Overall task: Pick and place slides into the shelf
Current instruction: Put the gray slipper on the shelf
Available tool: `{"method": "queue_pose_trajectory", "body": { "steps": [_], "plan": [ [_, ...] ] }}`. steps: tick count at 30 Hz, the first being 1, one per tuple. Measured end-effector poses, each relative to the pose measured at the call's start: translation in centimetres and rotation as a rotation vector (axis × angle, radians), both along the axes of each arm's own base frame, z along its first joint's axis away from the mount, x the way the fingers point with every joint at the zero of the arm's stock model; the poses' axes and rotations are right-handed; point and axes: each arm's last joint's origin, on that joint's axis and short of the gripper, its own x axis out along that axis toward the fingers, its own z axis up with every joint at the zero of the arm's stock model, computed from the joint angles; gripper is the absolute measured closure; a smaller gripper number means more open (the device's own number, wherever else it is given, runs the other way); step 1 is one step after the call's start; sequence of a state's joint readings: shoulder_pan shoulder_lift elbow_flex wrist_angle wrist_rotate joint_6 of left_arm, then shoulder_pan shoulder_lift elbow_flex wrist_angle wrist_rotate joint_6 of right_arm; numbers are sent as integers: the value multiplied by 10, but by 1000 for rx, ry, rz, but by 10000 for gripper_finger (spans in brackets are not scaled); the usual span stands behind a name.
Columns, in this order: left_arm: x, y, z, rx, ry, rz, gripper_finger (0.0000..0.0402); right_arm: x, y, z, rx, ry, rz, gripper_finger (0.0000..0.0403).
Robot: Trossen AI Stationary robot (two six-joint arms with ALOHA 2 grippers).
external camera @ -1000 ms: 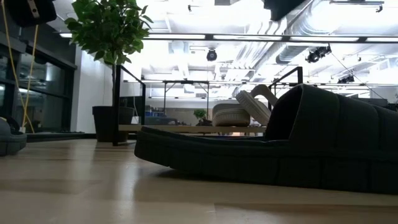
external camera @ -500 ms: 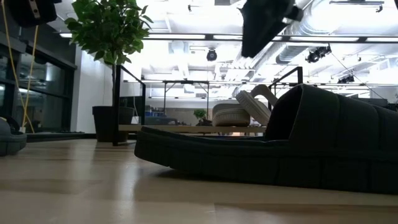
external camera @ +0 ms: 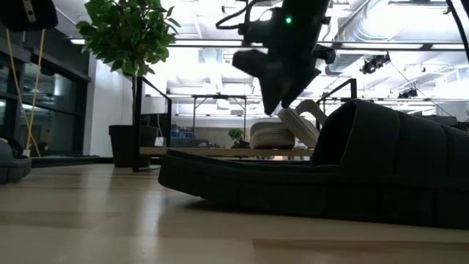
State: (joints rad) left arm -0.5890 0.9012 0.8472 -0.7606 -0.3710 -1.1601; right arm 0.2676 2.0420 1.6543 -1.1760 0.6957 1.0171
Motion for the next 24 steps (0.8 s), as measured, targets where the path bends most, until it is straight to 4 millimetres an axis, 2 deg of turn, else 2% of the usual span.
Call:
{"method": "queue_pose_trajectory", "body": {
  "steps": [4,11,24],
  "plan": [
    [0,0,0,-6,6,-8,396,4,-4,-11,-15,-4,-43,183],
    [0,0,0,-15,11,-13,397,11,-20,-28,-6,38,-99,180],
    [0,-1,0,-31,12,0,396,-1,-20,-25,-71,135,-109,183]
  ]
}}
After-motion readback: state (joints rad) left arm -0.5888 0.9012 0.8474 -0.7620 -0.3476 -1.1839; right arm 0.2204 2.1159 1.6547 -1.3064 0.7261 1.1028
